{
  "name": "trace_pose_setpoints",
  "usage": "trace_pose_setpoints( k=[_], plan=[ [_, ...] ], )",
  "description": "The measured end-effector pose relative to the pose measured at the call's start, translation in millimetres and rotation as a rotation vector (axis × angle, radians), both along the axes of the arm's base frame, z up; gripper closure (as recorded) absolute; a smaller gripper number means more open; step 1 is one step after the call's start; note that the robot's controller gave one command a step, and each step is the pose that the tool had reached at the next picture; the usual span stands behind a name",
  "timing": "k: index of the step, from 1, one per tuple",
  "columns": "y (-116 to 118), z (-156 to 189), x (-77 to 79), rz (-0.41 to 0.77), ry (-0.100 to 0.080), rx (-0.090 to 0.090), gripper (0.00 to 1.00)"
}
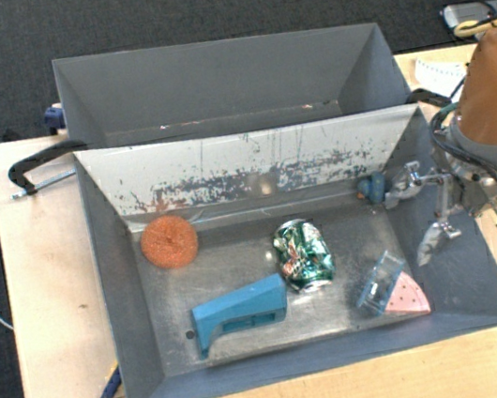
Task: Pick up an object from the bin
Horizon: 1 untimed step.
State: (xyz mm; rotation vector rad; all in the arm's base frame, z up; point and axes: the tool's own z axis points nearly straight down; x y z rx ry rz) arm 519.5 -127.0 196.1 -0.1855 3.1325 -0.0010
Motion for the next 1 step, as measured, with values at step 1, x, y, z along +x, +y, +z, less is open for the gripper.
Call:
trace_pose_setpoints(
  k=[1],
  plan=[
    [21.7, -95.7, -10.6, 0.159, -0.010, -0.012, 1.00]
  ],
)
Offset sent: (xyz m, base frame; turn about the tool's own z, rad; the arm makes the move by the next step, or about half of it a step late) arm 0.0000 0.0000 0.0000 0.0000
